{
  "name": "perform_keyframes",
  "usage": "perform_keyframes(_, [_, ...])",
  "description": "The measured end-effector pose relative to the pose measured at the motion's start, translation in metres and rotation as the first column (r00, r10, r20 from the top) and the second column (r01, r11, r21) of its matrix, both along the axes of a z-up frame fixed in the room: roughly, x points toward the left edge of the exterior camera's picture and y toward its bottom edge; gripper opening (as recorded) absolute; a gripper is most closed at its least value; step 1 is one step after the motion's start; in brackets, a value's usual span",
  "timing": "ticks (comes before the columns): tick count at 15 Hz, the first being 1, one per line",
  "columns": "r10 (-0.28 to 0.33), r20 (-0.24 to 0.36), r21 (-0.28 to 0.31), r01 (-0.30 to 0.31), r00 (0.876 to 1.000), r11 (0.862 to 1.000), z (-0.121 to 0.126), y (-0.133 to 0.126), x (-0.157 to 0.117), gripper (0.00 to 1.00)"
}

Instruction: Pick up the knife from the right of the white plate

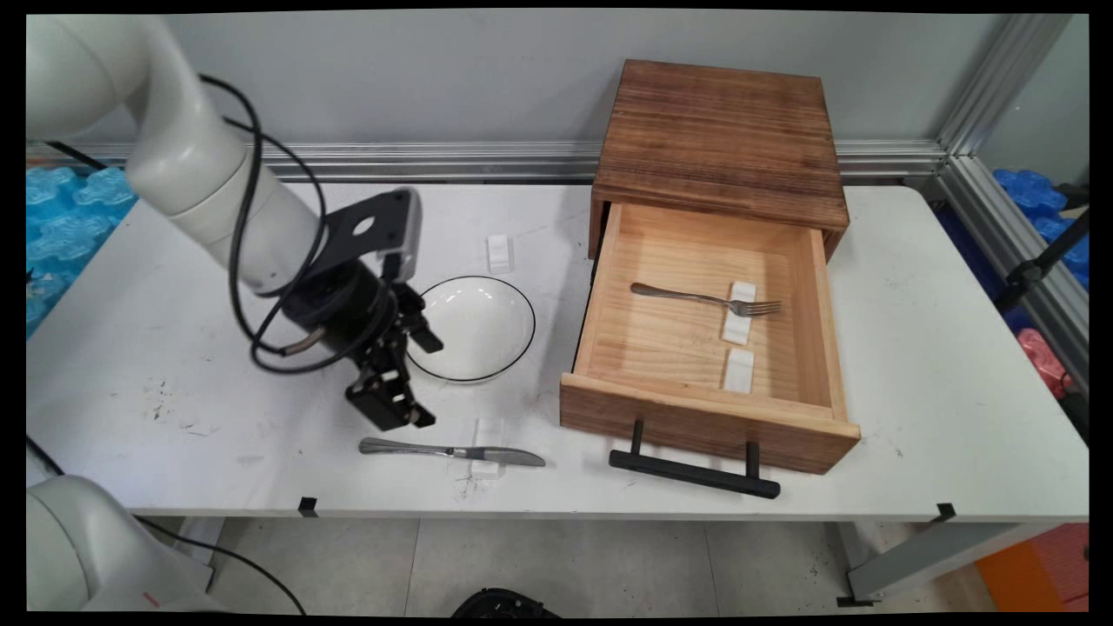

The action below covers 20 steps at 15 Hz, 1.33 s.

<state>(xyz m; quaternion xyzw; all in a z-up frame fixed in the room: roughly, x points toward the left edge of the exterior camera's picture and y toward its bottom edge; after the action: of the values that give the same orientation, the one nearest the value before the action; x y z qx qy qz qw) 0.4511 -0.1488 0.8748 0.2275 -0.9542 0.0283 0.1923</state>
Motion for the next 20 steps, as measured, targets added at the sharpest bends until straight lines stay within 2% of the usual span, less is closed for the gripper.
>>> perform_keyframes(6, [-0.05, 0.022, -0.023, 0.051, 0.998, 0.998, -0.022, 0.019, 0.014, 1.0])
perform_keyframes(10, [-0.08, 0.03, -0.042, 0.082, 0.996, 0.996, -0.037, 0.021, 0.021, 1.0])
perform_keyframes(20, [-0.1, 0.033, -0.044, 0.102, 0.994, 0.994, -0.07, 0.023, 0.017, 1.0])
